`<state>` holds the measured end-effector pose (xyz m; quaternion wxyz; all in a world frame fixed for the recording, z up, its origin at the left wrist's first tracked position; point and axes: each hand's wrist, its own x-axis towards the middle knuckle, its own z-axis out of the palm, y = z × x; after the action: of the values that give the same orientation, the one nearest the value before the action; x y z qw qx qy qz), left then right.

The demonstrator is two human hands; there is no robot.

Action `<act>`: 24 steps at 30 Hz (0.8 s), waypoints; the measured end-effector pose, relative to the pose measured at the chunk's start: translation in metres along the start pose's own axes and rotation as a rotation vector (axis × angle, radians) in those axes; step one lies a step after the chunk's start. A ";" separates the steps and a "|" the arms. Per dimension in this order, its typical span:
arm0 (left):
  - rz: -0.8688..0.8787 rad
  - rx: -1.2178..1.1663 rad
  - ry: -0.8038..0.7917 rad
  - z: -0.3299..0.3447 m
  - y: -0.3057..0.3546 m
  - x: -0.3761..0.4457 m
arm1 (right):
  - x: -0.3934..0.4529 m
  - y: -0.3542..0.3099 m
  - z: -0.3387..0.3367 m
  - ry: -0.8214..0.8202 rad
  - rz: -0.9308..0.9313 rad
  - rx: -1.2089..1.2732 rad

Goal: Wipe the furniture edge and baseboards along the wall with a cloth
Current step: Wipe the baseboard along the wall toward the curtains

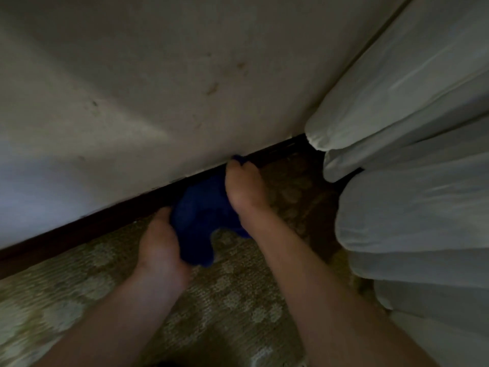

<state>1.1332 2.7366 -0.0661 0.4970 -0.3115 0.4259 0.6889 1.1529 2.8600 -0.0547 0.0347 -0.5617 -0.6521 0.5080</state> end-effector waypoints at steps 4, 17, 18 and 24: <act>0.010 0.088 -0.107 0.009 -0.003 -0.002 | 0.039 -0.003 -0.040 0.141 -0.023 -0.009; 0.245 0.230 0.020 -0.076 -0.012 -0.018 | -0.023 0.044 0.027 -0.296 0.163 0.459; 0.246 0.212 -0.007 -0.080 -0.015 -0.023 | -0.022 0.047 0.019 -0.311 0.187 0.502; 0.392 0.125 0.149 -0.066 0.013 -0.037 | -0.020 0.035 0.074 -0.207 0.266 0.615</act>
<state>1.1329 2.6600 -0.0604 0.3388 -0.2414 0.5558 0.7197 1.1394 2.7938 -0.1045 0.0694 -0.5504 -0.3898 0.7350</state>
